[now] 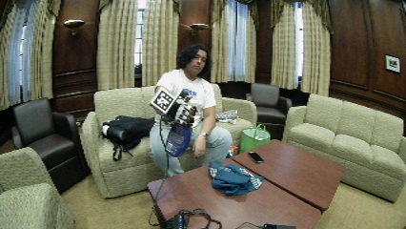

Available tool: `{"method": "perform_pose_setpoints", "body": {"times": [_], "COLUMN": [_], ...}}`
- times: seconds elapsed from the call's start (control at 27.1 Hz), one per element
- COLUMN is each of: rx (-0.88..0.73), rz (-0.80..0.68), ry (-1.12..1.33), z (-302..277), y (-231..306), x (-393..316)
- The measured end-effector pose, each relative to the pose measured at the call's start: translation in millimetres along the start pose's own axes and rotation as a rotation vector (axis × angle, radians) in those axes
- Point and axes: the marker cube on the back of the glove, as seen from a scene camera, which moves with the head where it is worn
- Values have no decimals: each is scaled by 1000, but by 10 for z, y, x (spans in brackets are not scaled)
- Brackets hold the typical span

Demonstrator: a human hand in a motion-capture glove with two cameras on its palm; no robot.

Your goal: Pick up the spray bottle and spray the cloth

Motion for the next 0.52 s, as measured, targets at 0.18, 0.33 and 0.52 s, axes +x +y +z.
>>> {"method": "perform_pose_setpoints", "body": {"times": [0.18,0.33,0.52], "rx": [-55,-127,-240], "rz": [19,-34,-95], "ry": [157,274,383], "z": [-44,131,550], "y": [-140,-269,-372], "x": [-195,-391,-652]}}
